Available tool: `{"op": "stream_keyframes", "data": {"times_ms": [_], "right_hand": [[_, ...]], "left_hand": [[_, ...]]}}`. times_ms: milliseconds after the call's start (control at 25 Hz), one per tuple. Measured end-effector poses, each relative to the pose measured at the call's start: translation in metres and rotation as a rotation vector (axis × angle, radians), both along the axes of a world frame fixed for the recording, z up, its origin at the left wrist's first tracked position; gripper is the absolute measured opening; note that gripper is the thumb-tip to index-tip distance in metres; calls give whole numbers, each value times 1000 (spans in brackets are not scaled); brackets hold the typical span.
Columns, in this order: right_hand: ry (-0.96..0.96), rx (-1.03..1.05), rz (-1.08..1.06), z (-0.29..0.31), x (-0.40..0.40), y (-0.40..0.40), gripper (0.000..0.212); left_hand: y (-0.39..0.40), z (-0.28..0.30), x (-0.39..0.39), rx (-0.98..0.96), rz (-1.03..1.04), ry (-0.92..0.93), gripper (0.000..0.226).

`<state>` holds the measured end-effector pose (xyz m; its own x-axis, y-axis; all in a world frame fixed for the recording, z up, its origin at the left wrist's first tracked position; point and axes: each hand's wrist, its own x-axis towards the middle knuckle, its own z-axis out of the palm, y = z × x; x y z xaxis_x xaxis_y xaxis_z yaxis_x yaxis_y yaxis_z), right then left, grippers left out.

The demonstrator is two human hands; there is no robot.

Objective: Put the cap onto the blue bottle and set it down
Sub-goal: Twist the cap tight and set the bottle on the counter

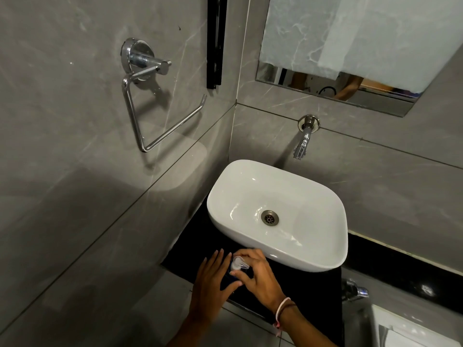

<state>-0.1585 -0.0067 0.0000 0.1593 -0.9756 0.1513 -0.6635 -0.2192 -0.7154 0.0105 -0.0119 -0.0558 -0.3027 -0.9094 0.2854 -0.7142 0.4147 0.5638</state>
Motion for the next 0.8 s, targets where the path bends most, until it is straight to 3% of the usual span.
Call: {"op": "stream_keyframes", "data": {"times_ms": [560,640,760,800], "right_hand": [[100,-57,-95,0,9,8,28],[57,-20,-94,5,10,10,40],[4,139,87,20,-5,11,82],[55,150,150,29,-10,9,81]], "left_hand": [[0,1,1,-52,-8,-10,71],[1,2,3,-37,-17,-16,71],[2,7,2,-3,-8,-28,68],[2,8,2,10,1,-25,68]]}}
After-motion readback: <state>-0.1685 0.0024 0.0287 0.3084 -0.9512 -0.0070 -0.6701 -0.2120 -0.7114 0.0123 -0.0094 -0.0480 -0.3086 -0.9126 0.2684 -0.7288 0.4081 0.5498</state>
